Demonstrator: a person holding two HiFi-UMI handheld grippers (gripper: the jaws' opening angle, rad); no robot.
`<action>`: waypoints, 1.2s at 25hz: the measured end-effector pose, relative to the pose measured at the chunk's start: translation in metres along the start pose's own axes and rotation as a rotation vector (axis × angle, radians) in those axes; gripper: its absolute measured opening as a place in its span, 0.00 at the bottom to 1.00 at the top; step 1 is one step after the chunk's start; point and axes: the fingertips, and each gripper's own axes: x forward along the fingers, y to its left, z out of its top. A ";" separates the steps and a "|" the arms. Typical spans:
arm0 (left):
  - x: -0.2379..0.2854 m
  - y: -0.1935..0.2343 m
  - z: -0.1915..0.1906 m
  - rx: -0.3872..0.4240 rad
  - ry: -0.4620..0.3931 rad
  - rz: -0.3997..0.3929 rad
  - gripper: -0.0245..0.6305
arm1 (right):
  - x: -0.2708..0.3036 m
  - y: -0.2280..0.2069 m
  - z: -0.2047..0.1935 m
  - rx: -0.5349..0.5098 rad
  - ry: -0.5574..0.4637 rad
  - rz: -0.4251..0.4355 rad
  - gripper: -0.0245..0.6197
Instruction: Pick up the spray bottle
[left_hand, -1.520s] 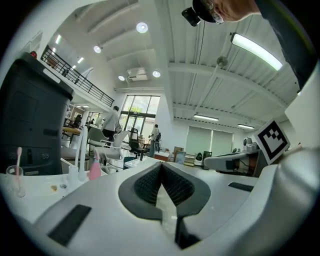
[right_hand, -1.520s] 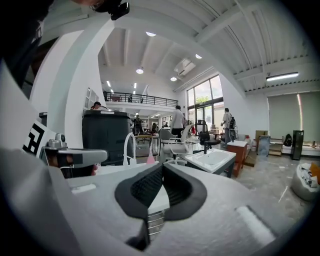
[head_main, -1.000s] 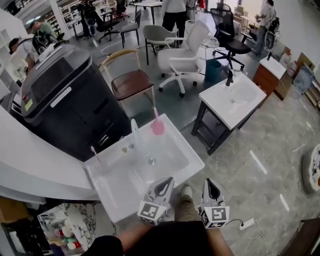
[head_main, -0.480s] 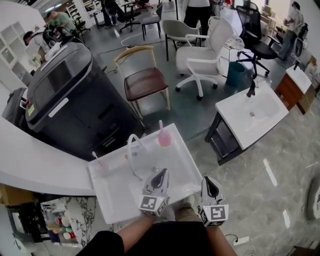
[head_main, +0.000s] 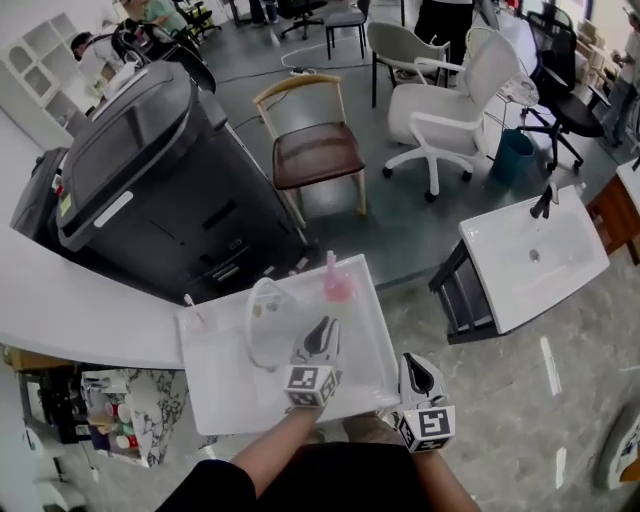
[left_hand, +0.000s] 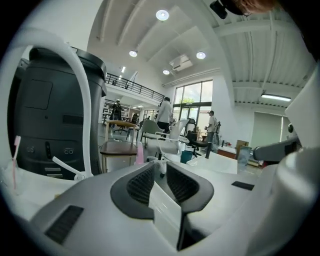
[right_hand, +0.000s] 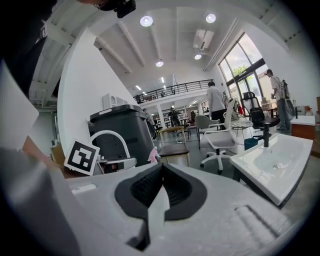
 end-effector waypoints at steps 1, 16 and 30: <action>0.009 0.002 -0.004 0.000 0.015 0.009 0.18 | 0.004 -0.004 -0.002 0.000 0.011 0.014 0.04; 0.101 0.059 -0.061 -0.029 0.120 0.118 0.45 | 0.031 -0.006 -0.059 0.006 0.167 0.076 0.04; 0.154 0.091 -0.093 -0.056 0.195 0.200 0.60 | 0.042 -0.057 -0.048 -0.068 0.175 0.022 0.04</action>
